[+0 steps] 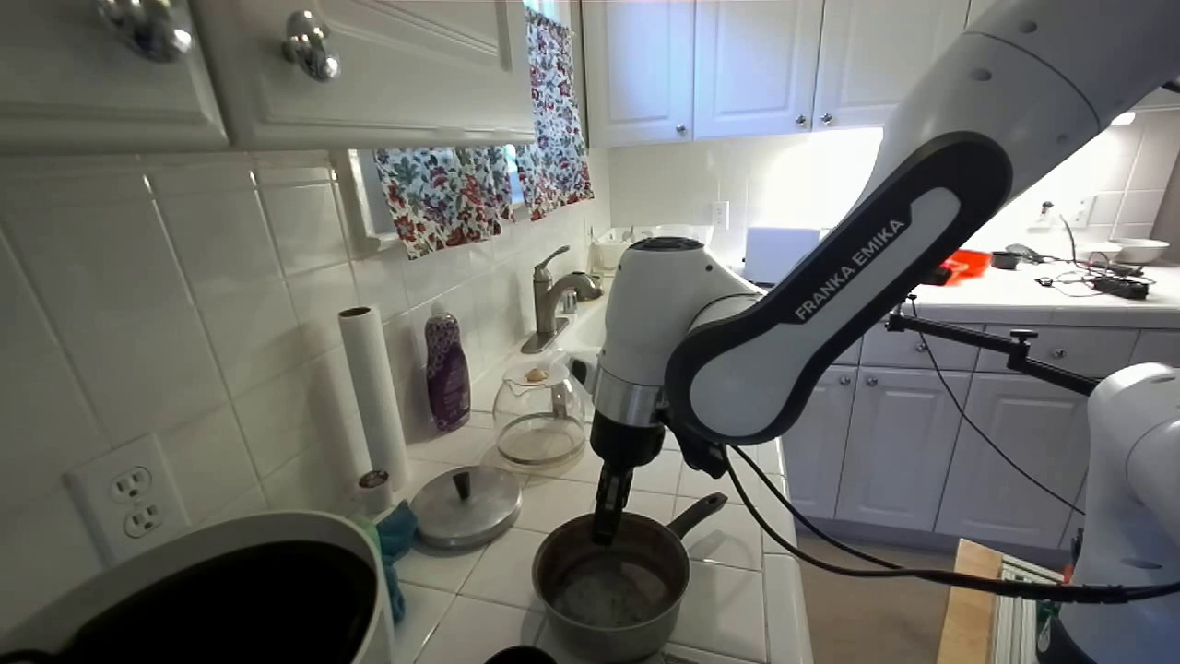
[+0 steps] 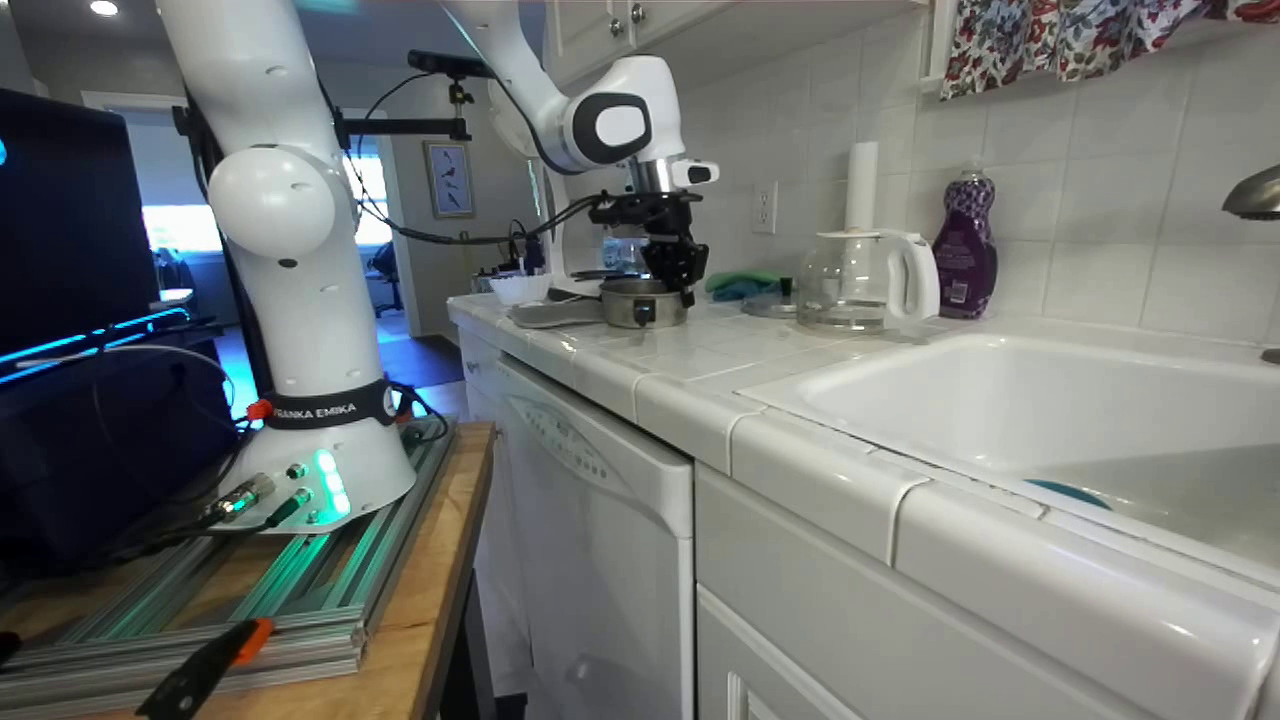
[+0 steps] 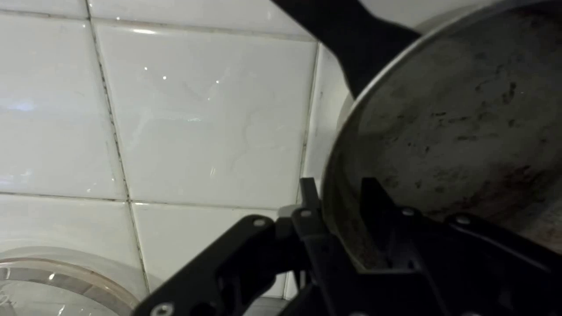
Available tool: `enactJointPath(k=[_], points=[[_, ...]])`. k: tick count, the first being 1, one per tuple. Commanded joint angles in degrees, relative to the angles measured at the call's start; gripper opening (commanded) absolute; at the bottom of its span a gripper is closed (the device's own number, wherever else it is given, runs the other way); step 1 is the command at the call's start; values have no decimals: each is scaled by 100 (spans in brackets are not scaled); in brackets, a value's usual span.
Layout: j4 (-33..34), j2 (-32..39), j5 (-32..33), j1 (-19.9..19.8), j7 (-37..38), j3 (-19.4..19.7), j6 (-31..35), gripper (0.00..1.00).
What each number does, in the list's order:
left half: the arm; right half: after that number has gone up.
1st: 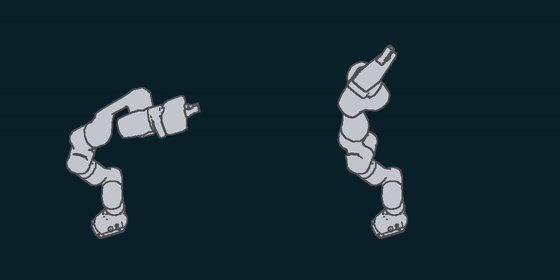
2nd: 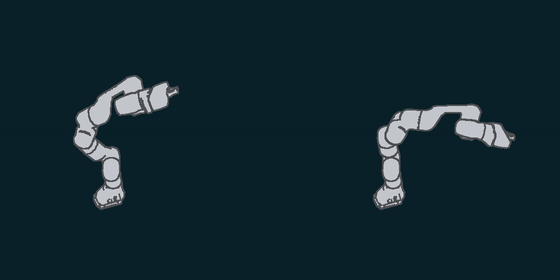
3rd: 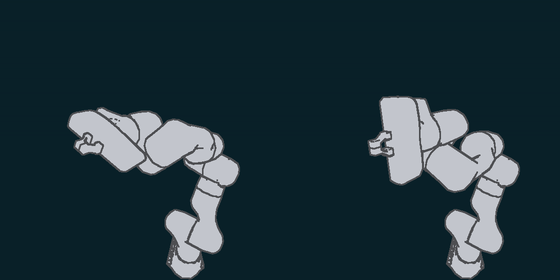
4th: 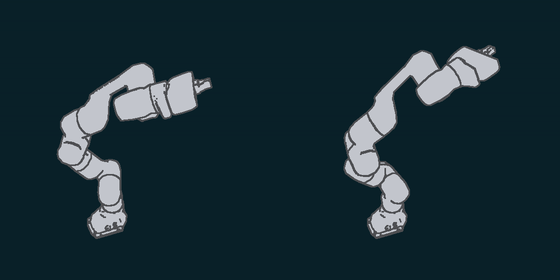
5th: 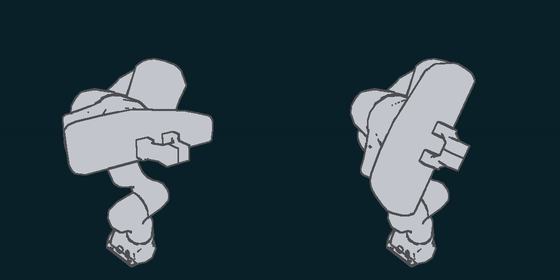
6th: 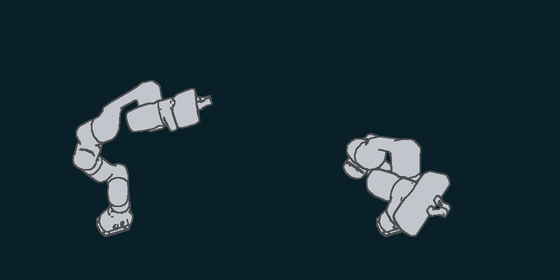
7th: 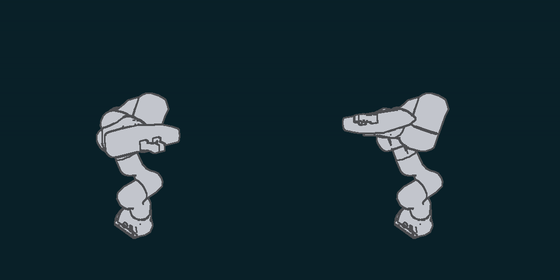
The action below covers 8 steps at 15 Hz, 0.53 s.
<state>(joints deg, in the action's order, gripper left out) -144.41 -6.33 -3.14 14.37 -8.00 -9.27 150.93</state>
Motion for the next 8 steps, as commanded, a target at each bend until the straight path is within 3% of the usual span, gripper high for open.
enactJointPath(k=[1,3,8], points=[[100,21,-47,-22,-77,-77,-116,7],[109,26,-55,-23,-100,-76,-119,0],[177,35,-73,-24,-155,-83,-188,2]])
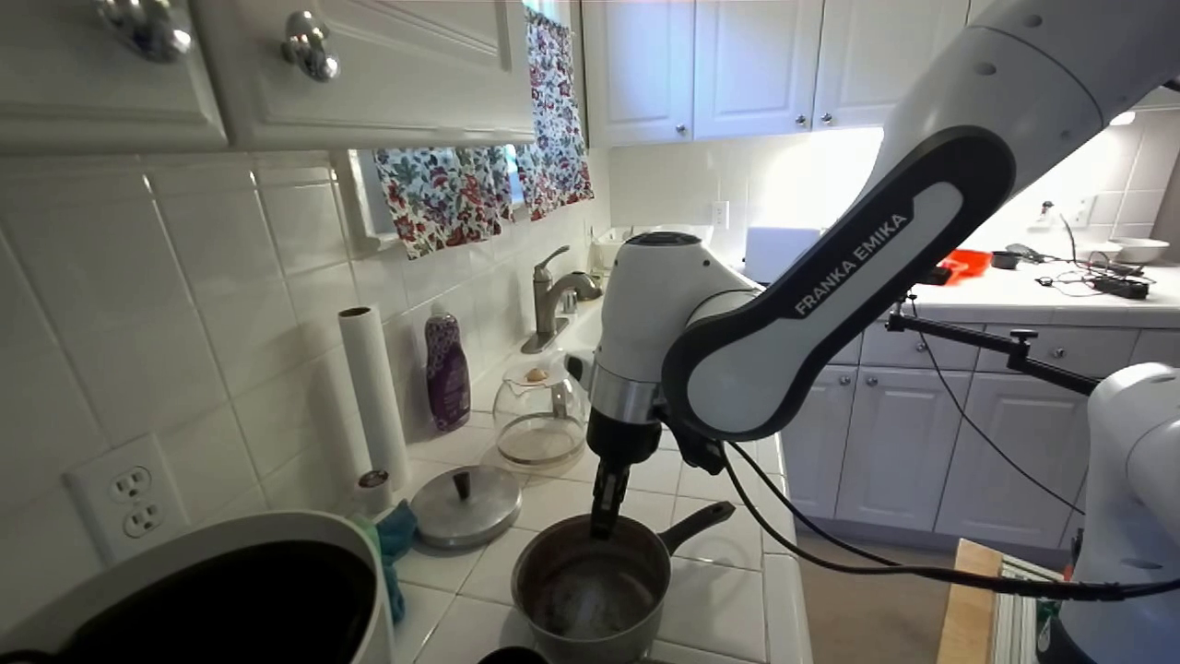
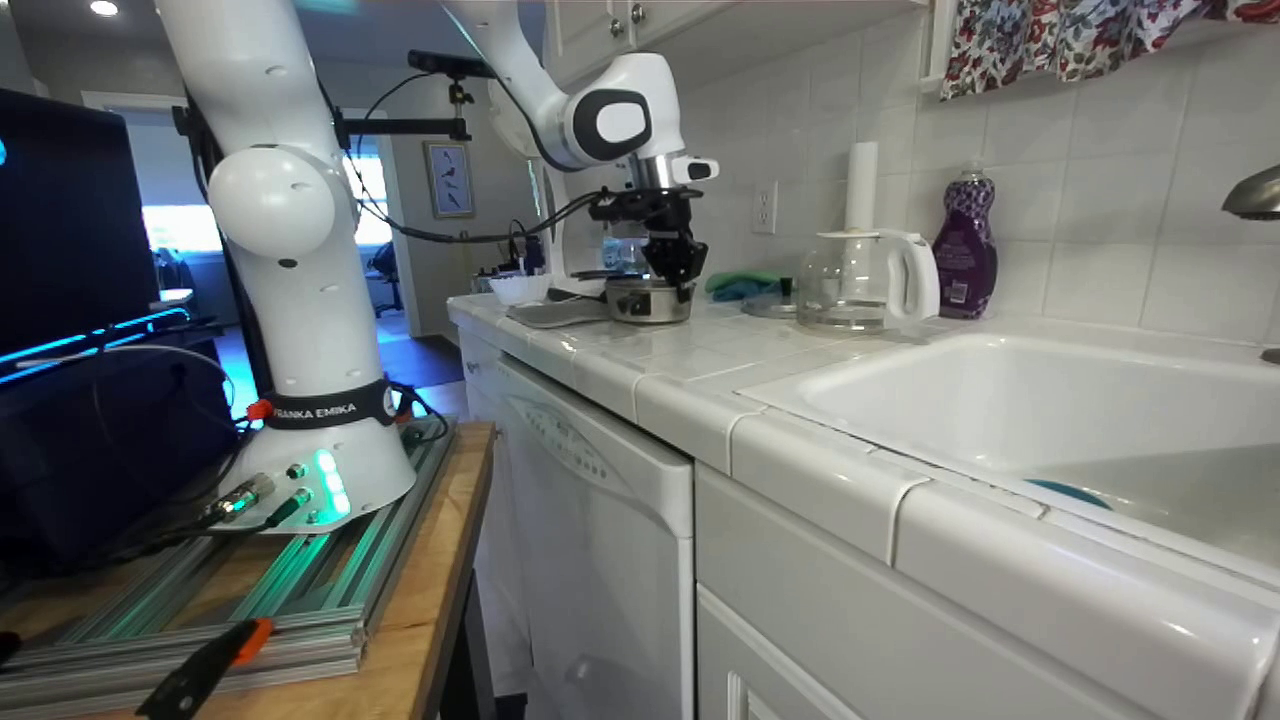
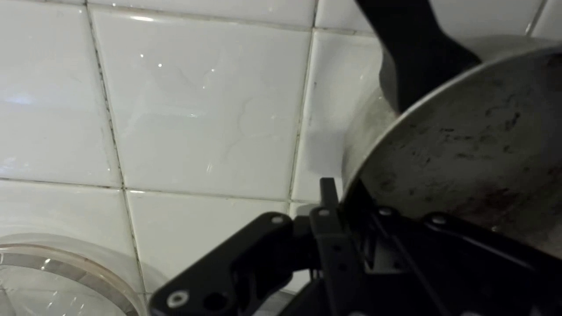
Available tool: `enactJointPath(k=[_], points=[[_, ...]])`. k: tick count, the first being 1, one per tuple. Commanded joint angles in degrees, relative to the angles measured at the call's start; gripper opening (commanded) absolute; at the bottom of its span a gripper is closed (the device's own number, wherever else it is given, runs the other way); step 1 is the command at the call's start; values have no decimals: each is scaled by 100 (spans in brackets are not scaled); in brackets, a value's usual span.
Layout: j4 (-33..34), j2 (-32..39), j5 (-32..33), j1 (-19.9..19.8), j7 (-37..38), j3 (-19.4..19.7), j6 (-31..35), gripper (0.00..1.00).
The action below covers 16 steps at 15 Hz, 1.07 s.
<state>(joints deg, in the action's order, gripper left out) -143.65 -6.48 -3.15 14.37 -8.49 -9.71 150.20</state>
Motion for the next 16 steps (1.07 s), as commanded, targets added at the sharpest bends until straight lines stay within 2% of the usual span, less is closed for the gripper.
enactJointPath(k=[1,7,16], points=[[101,54,-83,-24,-122,-38,-111,3],[-163,-159,-147,-36,-116,-13,130,3],[-955,-981,-121,-44,290,20,589,3]])
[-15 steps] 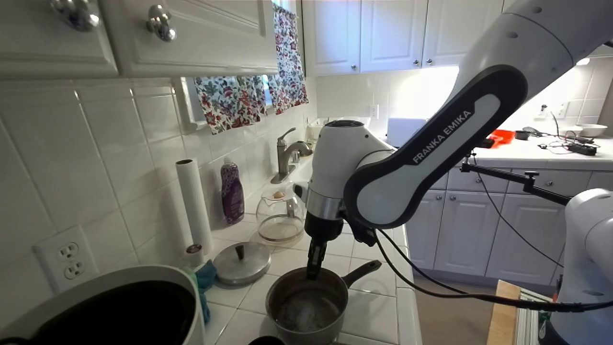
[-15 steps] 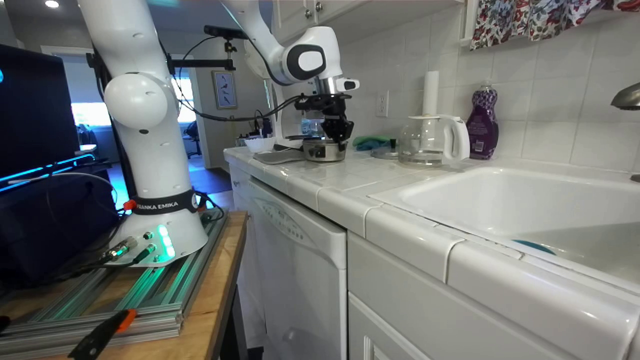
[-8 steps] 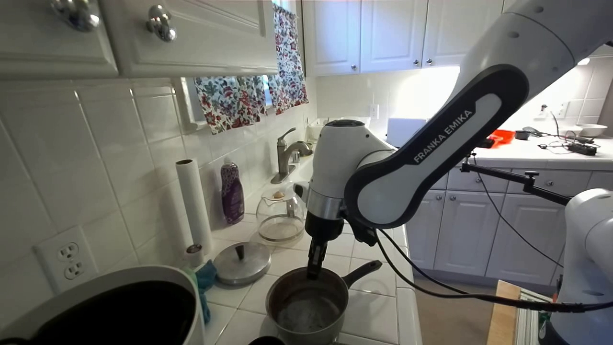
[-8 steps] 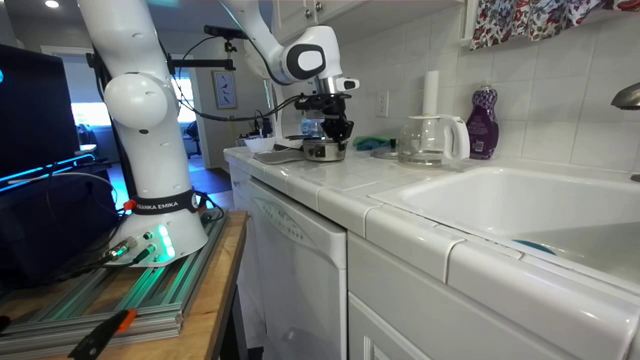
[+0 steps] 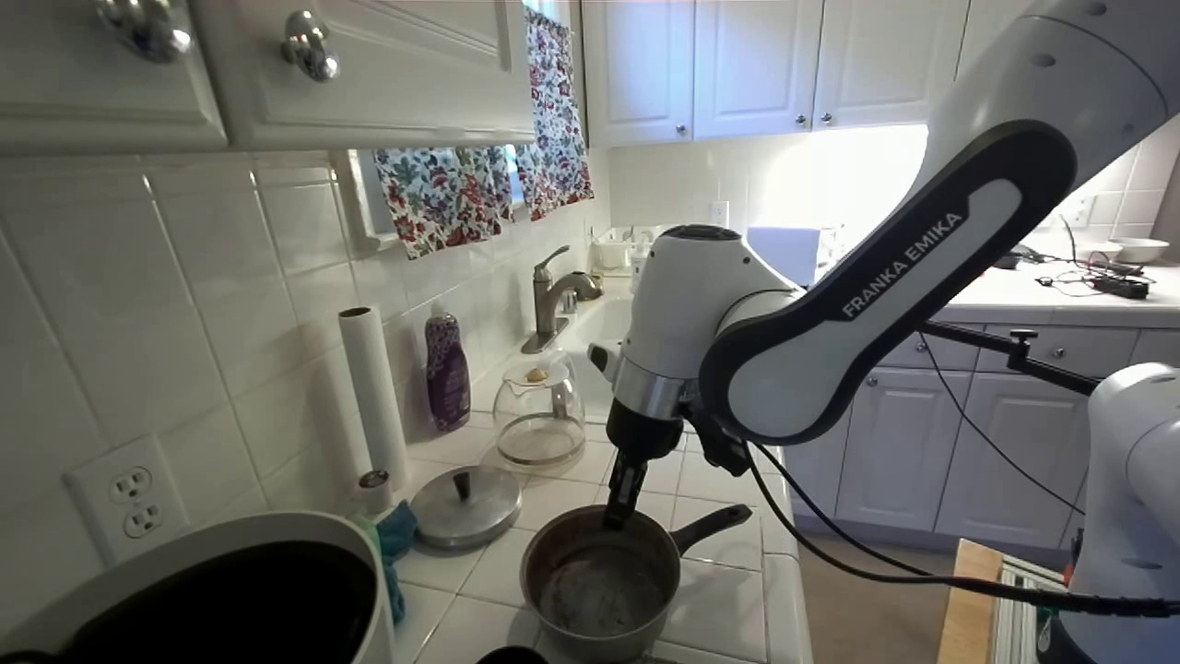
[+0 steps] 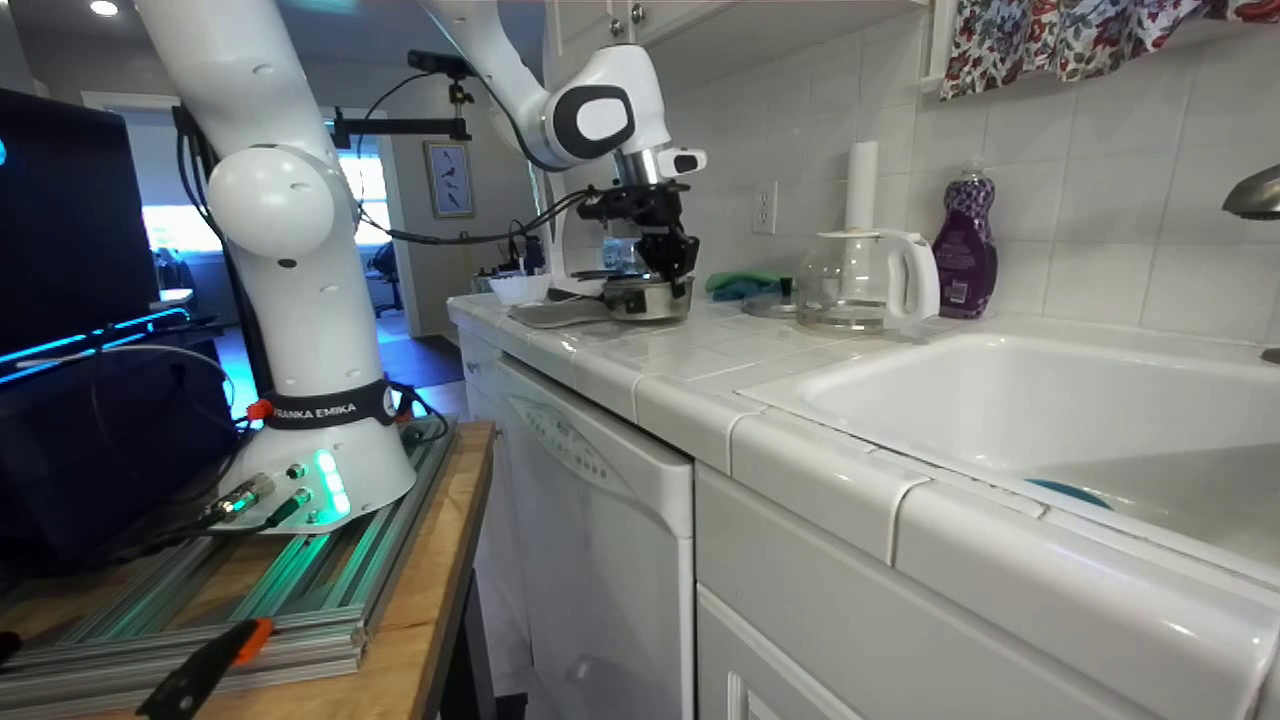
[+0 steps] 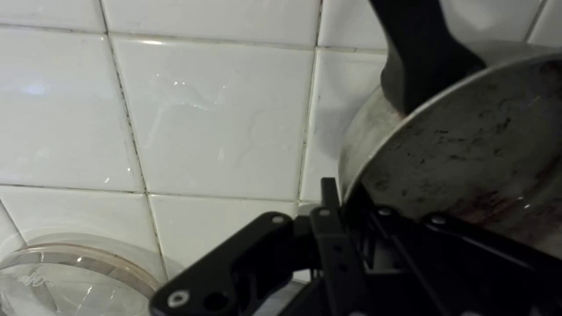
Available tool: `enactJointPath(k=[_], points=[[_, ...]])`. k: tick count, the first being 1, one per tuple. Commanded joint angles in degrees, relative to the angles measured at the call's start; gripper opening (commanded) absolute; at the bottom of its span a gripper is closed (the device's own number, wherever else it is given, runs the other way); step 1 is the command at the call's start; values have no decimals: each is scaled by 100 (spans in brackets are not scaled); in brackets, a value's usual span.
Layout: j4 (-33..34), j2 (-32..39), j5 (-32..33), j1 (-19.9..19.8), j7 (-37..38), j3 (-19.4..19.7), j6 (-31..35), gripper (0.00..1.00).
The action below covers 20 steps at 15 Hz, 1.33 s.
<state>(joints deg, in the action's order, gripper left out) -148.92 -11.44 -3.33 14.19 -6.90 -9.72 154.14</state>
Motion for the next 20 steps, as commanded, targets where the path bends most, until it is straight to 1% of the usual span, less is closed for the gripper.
enactJointPath(k=[1,3,7,9,11,14,15,16,17,18,19,20], points=[[-513,-578,-166,-13,133,68,236,3],[-678,-738,-320,14,122,191,262,3],[-907,-972,-763,101,-114,594,332,3],[-931,-1024,-938,130,-229,794,328,3],[-902,-1060,-983,119,-292,906,273,3],[-882,-1149,-1012,174,-369,989,198,3],[-872,-1167,-1061,246,-431,1009,183,3],[-877,-1212,-1127,399,-490,965,129,3],[-897,-1261,-1135,468,-458,901,79,3],[-1012,-1413,-1180,594,-376,808,-62,21],[-1064,-1466,-1249,709,-384,785,-106,35],[-812,-1298,-1235,724,-260,715,-223,43]])
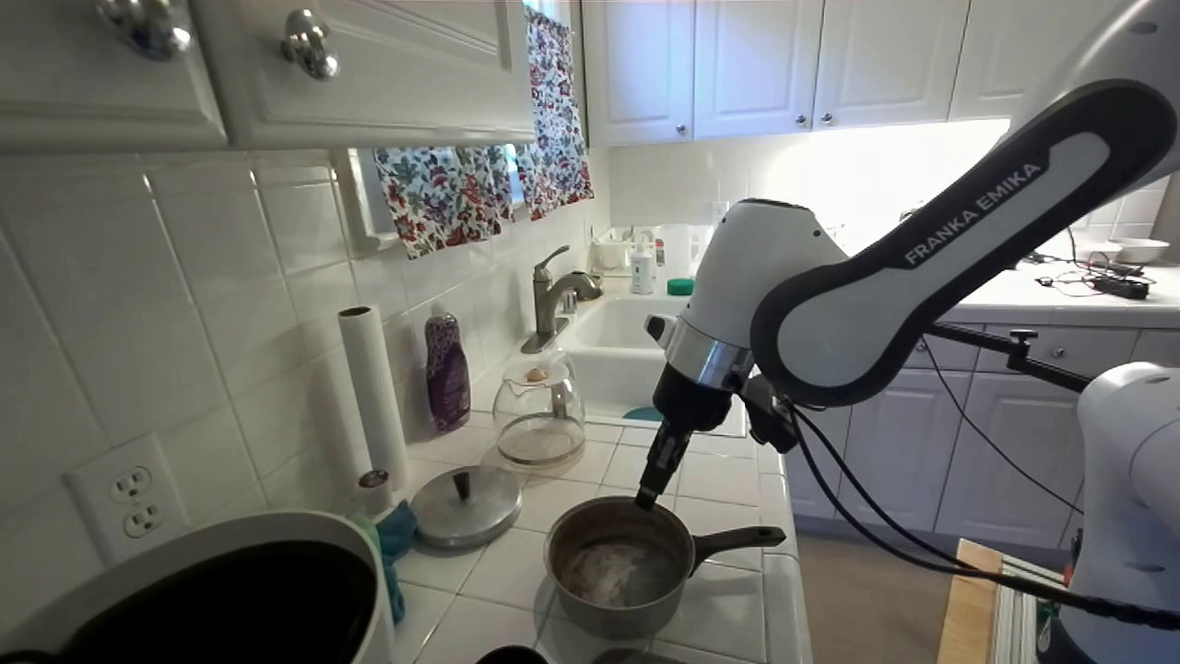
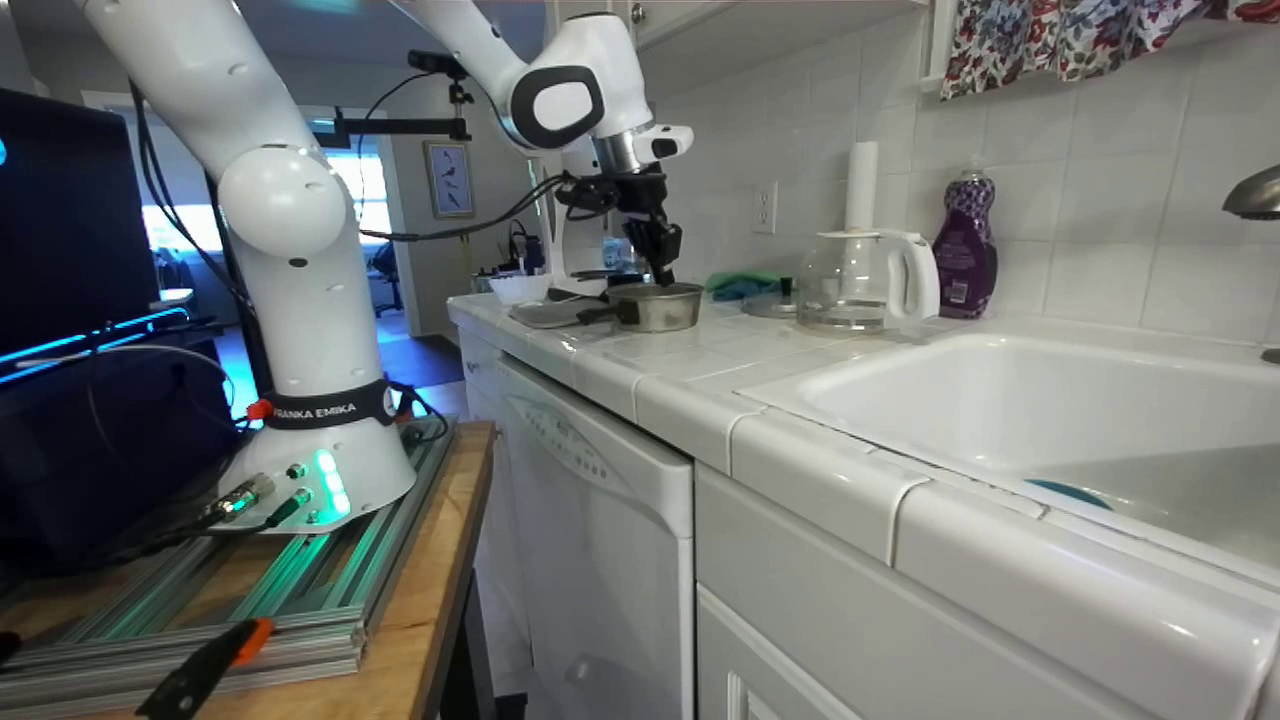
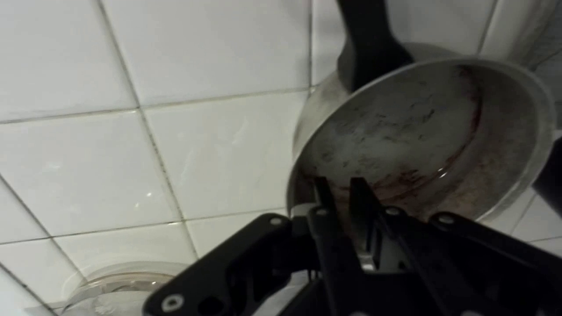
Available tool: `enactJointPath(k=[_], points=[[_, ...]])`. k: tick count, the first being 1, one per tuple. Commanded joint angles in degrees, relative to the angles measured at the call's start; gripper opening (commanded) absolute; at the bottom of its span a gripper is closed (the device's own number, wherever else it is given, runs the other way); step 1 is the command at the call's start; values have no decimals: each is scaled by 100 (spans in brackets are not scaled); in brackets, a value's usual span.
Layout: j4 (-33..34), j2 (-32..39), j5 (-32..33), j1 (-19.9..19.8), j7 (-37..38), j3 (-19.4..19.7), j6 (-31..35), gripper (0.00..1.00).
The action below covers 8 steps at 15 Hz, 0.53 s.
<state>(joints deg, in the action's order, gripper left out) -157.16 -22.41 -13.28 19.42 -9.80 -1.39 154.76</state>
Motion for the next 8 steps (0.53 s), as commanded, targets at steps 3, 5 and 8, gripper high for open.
enactJointPath(k=[3,5,8], points=[[0,-304,-242,299,160,-246,-315,63],[6,-371,-153,253,244,-322,-393,77],[9,-425,-114,173,309,-351,-463,88]])
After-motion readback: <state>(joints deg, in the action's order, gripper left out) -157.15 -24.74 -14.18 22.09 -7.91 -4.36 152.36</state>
